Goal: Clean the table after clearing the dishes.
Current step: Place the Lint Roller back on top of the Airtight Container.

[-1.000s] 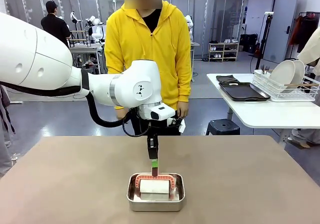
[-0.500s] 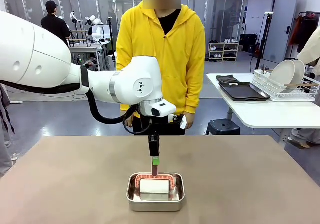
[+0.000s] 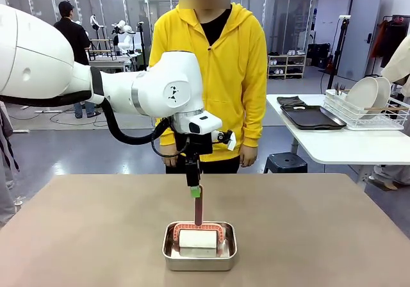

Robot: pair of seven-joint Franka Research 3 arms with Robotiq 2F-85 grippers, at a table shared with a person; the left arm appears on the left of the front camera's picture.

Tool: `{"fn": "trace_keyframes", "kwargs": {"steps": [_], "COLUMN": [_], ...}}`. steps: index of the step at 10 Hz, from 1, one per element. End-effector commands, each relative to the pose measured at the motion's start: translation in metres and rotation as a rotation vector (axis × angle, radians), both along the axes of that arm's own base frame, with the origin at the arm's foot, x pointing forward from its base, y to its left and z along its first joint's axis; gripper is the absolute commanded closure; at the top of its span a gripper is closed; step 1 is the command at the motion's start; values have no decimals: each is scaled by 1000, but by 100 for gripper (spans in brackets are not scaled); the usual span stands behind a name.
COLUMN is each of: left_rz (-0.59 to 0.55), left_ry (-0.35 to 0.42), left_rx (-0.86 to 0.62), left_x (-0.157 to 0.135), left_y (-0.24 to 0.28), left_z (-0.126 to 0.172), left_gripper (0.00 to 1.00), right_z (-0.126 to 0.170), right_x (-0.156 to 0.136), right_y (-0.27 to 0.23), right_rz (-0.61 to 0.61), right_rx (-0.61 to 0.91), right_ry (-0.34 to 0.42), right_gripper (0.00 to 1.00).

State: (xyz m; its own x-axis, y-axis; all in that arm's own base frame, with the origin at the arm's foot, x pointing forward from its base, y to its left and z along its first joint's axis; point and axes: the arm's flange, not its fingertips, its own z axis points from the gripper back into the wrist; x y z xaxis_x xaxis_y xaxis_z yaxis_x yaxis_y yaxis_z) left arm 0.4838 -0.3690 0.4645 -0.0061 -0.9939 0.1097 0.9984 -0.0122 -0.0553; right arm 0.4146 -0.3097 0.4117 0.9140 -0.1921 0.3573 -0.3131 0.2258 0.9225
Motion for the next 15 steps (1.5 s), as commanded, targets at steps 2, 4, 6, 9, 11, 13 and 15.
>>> {"fn": "trace_keyframes", "kwargs": {"steps": [2,4,6,9,11,13,15], "left_rz": [-7,2,2,2,2,2,2], "left_ry": [-10,3,3,3,3,3,3], "left_rx": [33,4,4,4,4,4,4], "left_x": [-13,-1,-1,-1,-1,-1,-1], "left_y": [7,1,1,1,1,1,1], "left_z": [-2,1,1,1,1,1,1], "left_gripper": [0,0,0,0,0,0,0], "right_z": [3,3,3,3,3,3,3], "right_x": [-3,-3,-3,-3,-3,-3,-3], "right_y": [2,2,2,2,2,2,2], "right_rz": [2,2,2,2,2,2,2], "right_rx": [4,4,4,4,4,4,4], "right_ry": [-9,-9,-9,-9,-9,-9,-9], "right_gripper": [0,0,0,0,0,0,0]}}
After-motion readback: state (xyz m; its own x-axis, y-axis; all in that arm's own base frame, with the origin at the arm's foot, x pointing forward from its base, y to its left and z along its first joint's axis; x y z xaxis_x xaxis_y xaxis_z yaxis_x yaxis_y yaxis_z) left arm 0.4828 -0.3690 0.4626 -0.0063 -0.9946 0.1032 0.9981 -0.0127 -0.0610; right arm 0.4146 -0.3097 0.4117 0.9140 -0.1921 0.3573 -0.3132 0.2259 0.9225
